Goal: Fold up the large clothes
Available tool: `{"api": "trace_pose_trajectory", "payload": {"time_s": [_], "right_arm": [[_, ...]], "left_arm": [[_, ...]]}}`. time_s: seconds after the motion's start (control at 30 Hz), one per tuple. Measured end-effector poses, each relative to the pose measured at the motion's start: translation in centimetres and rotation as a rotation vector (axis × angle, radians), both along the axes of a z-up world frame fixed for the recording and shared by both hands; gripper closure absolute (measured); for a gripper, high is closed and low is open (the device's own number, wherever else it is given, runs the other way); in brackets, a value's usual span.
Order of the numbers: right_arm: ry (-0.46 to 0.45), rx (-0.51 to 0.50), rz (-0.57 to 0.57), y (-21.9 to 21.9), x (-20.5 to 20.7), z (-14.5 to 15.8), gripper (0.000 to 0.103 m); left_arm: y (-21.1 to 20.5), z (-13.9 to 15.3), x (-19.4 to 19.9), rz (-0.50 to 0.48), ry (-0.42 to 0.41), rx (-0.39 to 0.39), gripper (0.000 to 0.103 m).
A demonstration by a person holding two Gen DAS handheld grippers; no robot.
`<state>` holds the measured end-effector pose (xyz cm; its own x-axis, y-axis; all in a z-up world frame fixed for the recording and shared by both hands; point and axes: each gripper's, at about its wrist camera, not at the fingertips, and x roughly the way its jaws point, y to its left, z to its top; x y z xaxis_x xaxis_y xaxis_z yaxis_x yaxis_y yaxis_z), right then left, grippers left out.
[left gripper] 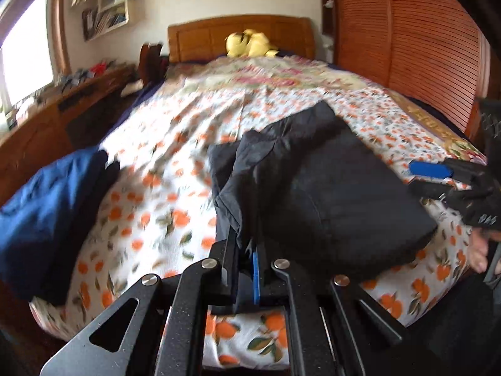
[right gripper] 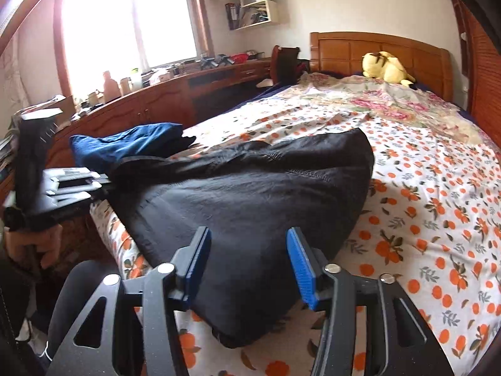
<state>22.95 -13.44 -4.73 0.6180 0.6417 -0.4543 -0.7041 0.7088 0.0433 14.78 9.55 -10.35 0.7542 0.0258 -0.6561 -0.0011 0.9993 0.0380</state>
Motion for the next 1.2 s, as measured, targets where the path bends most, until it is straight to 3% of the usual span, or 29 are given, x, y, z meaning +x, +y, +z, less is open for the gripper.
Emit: {"api": "trace_pose_trajectory", "payload": {"time_s": [0.43, 0.57, 0.67, 0.87, 0.93, 1.2], "right_arm": [[0.066, -0.137, 0.011, 3.2, 2.6, -2.0, 0.052], [0.064, -0.139, 0.013, 3.4, 2.7, -1.6, 0.051], [0.059, -0.139, 0.013, 3.3, 2.5, -1.7, 0.051], [0.048, -0.132, 0.011, 2.8, 1.7, -2.2, 0.051], [0.046, -0.129, 0.012, 2.7, 1.7, -2.2, 0.051], [0.039, -0.105, 0.009, 2.2, 2.0, -1.7, 0.051]], "left_arm": [[1.0, -3.1, 0.1, 0.017, 0.041, -0.044, 0.096], [0.7, -2.7, -0.4, 0.028, 0.038, -0.039, 0.096], [0.6, -2.0, -1.0, 0.051, 0.029, -0.013, 0.089], [0.8, -1.0, -2.5, 0.047, -0.008, -0.015, 0.051], [1.0, -1.1, -2.8, 0.045, -0.006, -0.020, 0.021], [2.1, -2.6, -3.4, 0.058, 0.008, -0.059, 0.020]]}}
